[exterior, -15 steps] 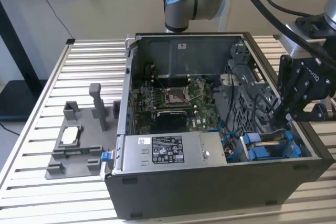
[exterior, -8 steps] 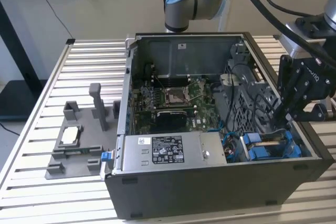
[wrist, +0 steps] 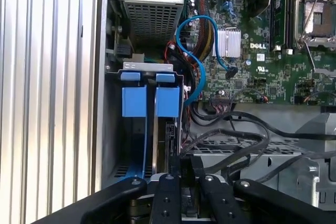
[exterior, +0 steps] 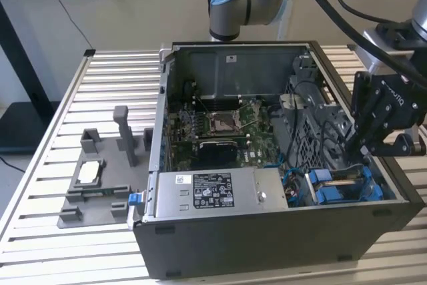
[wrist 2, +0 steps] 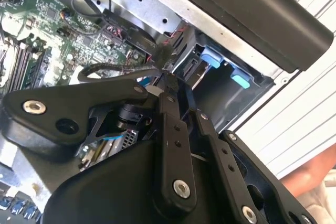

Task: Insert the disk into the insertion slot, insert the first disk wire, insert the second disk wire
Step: 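Insert the first disk wire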

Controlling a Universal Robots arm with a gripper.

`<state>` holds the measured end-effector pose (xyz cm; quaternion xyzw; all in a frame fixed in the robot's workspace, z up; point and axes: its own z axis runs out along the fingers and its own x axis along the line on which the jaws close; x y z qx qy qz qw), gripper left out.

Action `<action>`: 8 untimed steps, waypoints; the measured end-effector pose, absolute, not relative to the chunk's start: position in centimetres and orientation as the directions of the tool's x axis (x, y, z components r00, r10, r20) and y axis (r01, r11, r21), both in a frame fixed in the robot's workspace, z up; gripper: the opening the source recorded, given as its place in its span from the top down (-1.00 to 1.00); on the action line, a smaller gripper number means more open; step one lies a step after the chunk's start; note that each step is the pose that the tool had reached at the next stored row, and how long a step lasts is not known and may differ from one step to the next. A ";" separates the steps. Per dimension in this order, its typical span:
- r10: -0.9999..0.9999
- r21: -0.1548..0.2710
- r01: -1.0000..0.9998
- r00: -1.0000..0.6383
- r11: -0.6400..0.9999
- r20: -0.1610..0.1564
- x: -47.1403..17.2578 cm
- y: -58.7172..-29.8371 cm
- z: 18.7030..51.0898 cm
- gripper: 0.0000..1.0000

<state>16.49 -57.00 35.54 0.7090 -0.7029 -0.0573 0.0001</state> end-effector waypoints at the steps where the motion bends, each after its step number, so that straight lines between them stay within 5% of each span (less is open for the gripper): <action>1: -0.997 0.083 -0.997 0.005 -0.012 -0.081 16.6 -57.0 35.5 0.62; 8: -0.997 0.091 -0.996 0.004 -0.012 -0.081 17.1 -57.3 35.2 0.62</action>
